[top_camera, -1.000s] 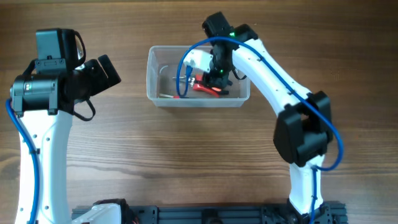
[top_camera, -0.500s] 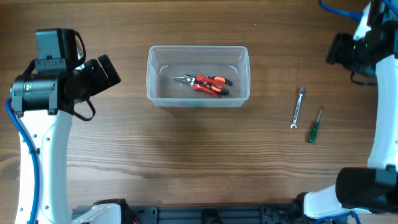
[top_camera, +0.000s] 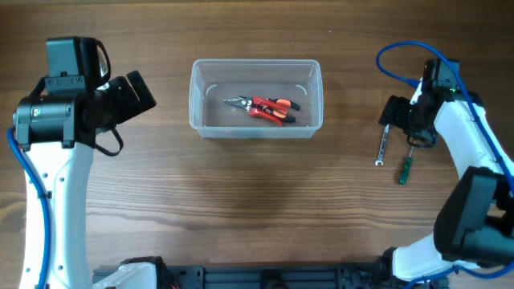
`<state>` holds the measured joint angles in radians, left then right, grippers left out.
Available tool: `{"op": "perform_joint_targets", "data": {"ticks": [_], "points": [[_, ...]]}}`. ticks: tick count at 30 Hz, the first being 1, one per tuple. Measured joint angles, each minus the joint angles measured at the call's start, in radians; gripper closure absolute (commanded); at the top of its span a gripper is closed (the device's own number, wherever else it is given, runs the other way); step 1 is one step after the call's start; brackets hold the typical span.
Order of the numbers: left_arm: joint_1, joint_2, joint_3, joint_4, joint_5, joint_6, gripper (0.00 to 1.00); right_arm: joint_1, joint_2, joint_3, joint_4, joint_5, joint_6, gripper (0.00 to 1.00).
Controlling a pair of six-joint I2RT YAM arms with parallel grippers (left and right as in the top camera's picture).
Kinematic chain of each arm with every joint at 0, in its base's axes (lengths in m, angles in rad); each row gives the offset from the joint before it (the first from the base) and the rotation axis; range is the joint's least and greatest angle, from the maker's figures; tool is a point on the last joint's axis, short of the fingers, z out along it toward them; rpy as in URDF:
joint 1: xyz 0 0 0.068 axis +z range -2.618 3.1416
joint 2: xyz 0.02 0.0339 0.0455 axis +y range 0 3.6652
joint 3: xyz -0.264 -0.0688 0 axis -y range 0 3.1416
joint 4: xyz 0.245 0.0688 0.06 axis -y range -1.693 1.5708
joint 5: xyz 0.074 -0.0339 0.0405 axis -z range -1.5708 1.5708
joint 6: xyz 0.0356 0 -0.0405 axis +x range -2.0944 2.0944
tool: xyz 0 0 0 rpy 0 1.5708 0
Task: Pack container
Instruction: 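Grasp the silver socket wrench with the right gripper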
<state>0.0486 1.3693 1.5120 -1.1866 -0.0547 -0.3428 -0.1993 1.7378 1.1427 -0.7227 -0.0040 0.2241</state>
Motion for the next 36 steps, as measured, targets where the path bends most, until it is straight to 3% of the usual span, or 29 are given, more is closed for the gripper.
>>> {"op": "perform_joint_targets", "data": {"ticks": [13,16,20,25,28,36], "points": [[0.0,0.0,0.0,0.0,0.0,0.0,0.0,0.0,0.155,-0.006,0.089,-0.021,-0.005,0.15],[0.0,0.0,0.0,0.0,0.0,0.0,0.0,0.0,0.167,0.007,0.092,-0.014,-0.006,0.27],[0.0,0.0,0.0,0.0,0.002,0.0,0.0,-0.001,0.181,0.019,0.098,0.008,0.007,0.53],[0.0,0.0,0.0,0.0,0.019,0.0,0.0,-0.003,0.185,0.021,0.111,0.011,0.013,0.78],[0.0,0.0,0.0,0.0,0.02,0.0,0.0,-0.004,0.187,0.022,0.114,0.012,0.017,0.87],[0.0,0.0,0.0,0.0,0.023,0.0,0.0,-0.005,0.188,0.023,0.115,0.009,0.017,0.96]]}}
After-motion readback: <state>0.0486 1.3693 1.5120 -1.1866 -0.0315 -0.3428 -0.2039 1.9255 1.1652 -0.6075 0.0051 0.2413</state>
